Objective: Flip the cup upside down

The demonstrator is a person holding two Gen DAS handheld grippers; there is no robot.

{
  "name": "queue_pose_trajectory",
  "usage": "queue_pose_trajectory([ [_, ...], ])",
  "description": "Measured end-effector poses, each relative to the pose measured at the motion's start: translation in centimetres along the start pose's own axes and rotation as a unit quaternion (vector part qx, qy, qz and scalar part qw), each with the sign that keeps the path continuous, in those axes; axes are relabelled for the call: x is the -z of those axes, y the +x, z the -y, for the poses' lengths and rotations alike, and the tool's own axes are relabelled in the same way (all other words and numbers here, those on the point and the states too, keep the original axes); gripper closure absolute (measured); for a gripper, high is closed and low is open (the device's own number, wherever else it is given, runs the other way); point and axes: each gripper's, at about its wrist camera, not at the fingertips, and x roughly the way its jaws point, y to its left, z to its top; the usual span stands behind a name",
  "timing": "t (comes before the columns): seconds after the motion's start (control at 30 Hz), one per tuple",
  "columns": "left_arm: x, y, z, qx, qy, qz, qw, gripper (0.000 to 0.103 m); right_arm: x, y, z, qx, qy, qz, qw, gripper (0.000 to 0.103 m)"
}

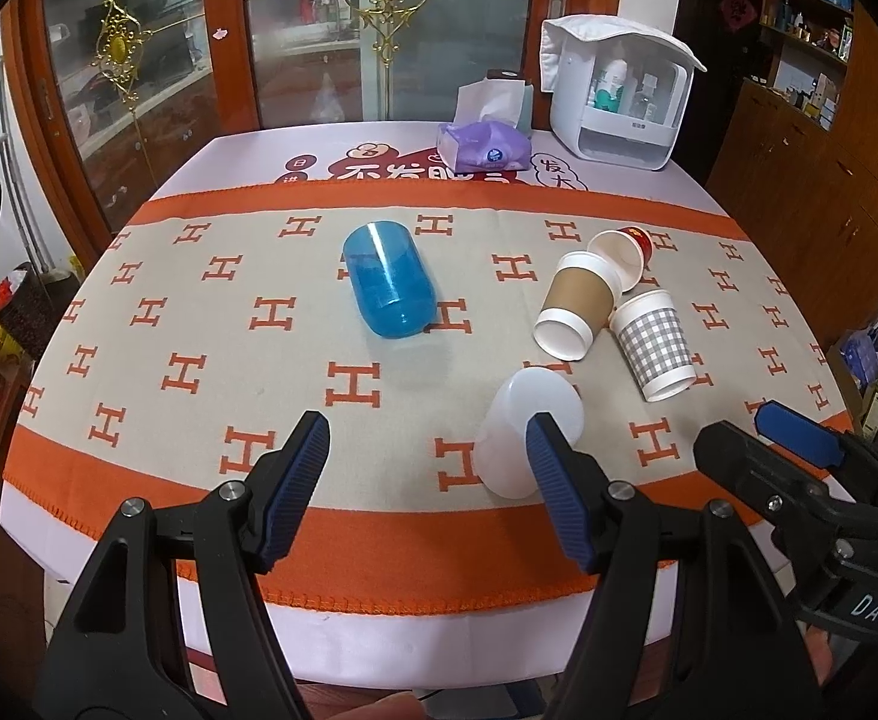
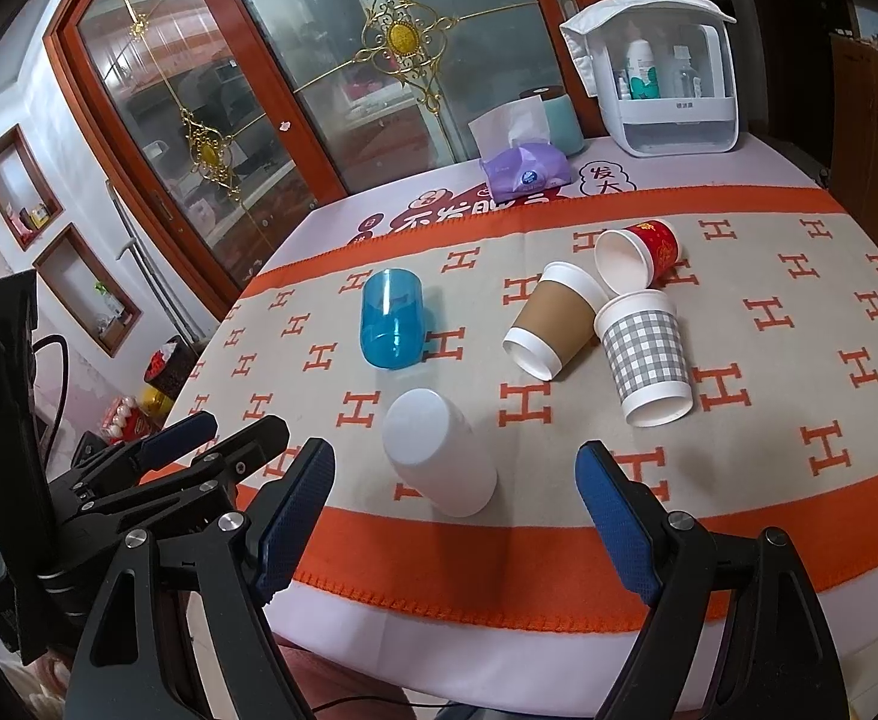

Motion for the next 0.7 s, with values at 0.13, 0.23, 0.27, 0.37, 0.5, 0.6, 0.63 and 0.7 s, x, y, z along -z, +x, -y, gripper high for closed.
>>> queue_pose_trajectory([
  [0.13,-0.1,0.0,0.0,0.0,0.0,0.0,1.0,0.037,0.1,0.1,0.0,0.0,0.0,-0.001,1.0,0.019],
  [0.23,-0.1,0.0,0.0,-0.001,0.0,0.0,1.0,0.037,0.1,0.1,0.0,0.0,0.0,-0.001,1.0,0.019],
  [0.27,-0.1,0.0,0.0,0.0,0.0,0.0,1.0,0.037,0.1,0.1,0.0,0.0,0.001,-0.001,1.0,0.019],
  [0.37,-0.1,0.0,0.0,0.0,0.001,-0.001,1.0,0.037,0.2,0.3,0.1,0.0,0.001,-0.003,1.0,0.019],
  [0.5,-0.1,0.0,0.0,0.0,0.0,-0.002,1.0,0.037,0.4,0.5,0.1,0.001,0.001,-0.006,1.0,0.019],
  [0.6,-0.1,0.1,0.0,-0.001,0.0,-0.001,1.0,0.037,0.6,0.8,0.4,0.001,0.003,-0.008,1.0,0.019],
  [0.63,-0.1,0.1,0.0,-0.001,0.0,-0.001,1.0,0.037,0.6,0.9,0.4,0.002,0.002,-0.009,1.0,0.019],
  [0.7,-0.1,0.1,-0.1,-0.002,-0.001,-0.001,1.0,0.037,0.6,1.0,0.5,0.004,0.001,-0.01,1.0,0.019],
])
